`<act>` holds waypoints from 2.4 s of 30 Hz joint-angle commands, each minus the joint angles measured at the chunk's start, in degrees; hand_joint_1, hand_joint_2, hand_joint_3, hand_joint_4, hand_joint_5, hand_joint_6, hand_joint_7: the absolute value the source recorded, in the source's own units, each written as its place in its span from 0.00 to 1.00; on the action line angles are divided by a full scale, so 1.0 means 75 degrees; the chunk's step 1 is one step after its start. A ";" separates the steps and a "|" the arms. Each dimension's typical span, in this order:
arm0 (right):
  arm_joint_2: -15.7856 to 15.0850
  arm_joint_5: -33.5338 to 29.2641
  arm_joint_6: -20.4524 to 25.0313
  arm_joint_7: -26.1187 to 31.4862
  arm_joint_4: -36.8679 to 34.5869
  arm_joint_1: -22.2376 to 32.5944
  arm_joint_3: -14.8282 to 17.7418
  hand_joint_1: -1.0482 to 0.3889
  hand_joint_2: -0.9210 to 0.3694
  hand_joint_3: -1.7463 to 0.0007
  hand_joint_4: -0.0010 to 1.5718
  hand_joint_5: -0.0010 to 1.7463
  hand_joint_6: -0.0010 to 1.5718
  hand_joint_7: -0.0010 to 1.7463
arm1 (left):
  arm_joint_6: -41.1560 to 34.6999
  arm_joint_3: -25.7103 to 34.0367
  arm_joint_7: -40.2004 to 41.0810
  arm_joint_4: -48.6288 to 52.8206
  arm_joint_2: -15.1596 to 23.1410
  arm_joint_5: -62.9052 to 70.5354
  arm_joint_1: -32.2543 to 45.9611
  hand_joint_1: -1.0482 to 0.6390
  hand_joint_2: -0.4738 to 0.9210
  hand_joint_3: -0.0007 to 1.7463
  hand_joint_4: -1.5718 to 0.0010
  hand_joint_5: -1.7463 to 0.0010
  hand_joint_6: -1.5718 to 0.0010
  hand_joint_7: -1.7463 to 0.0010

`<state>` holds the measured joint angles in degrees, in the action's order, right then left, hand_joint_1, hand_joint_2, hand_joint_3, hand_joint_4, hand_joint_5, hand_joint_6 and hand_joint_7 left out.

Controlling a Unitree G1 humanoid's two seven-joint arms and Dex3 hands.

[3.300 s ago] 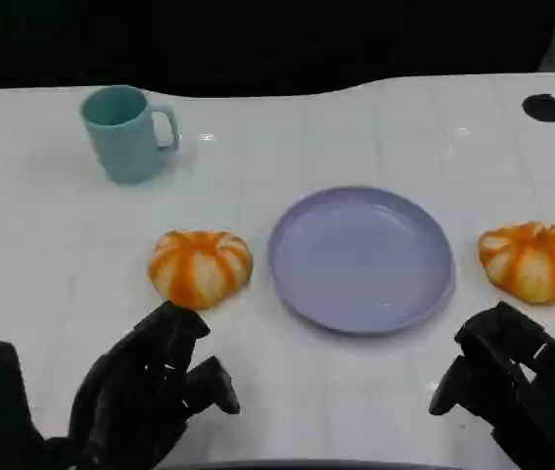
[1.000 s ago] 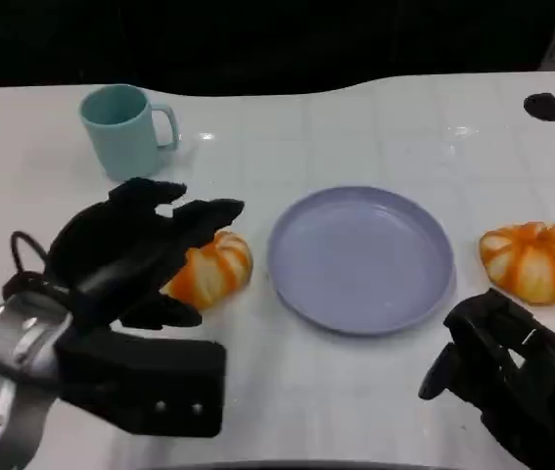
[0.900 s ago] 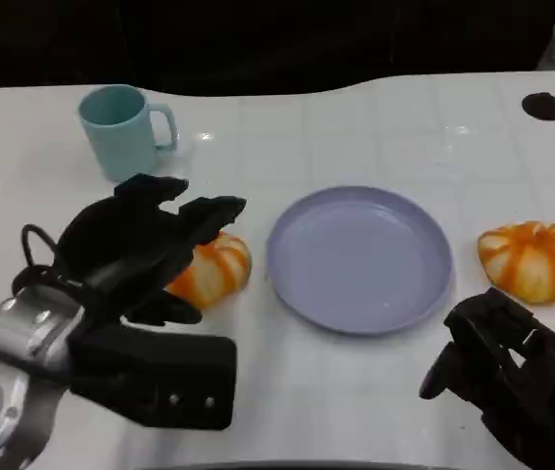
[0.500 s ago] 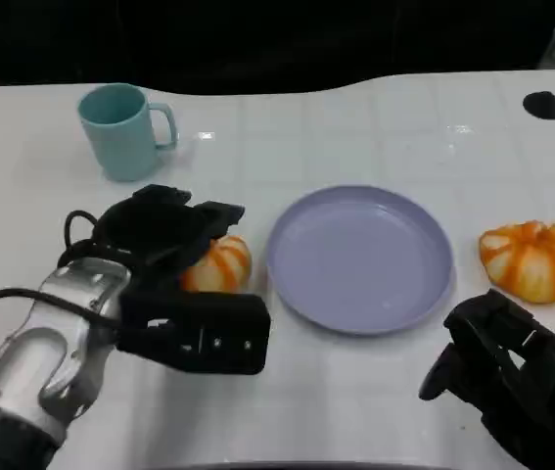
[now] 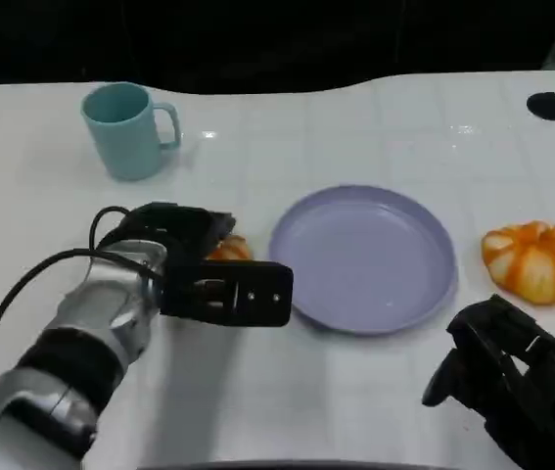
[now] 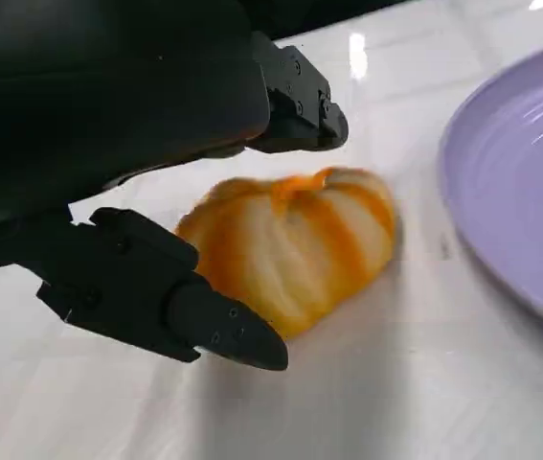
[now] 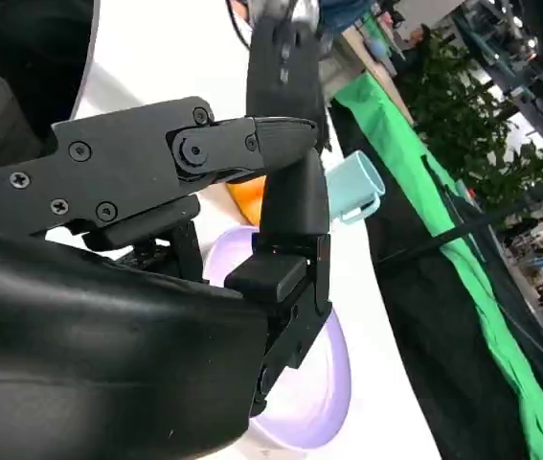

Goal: Grasp the bread from the table and place it into the plate.

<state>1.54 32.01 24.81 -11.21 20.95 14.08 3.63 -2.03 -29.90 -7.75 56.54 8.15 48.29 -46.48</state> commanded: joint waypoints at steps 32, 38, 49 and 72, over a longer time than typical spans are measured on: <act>-0.0216 0.0095 -0.0034 -0.0131 -0.0004 0.0043 0.0133 0.36 0.00 0.90 0.40 1.00 0.37 0.85 | 0.1878 -0.0015 0.3827 0.2476 -0.0042 -0.0873 -0.0654 0.51 1.00 0.19 0.49 0.00 0.65 0.05; -0.0209 0.0144 0.0014 -0.0094 -0.0037 0.0010 0.0157 0.37 0.00 0.90 0.40 1.00 0.37 0.85 | 0.1931 0.0453 0.4006 0.2390 -0.0107 -0.1374 -0.0857 0.55 0.90 0.29 0.47 0.00 0.64 0.00; -0.0207 0.0117 0.0000 -0.0077 -0.0029 0.0024 0.0147 0.38 0.00 0.89 0.40 1.00 0.37 0.84 | 0.2058 0.1191 0.3786 0.2135 -0.0330 -0.2245 -0.1235 0.53 0.80 0.47 0.44 0.00 0.60 0.00; -0.0186 0.0064 -0.0161 -0.0155 -0.0069 0.0081 0.0070 0.36 0.00 0.90 0.40 1.00 0.38 0.83 | 0.3294 0.0503 0.2707 0.2006 -0.1040 -0.1904 -0.2097 0.50 0.66 0.67 0.40 0.00 0.53 0.00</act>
<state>0.45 32.74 24.53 -12.08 20.40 14.33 3.82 22.88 -26.09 13.08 71.28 -0.18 33.87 -60.61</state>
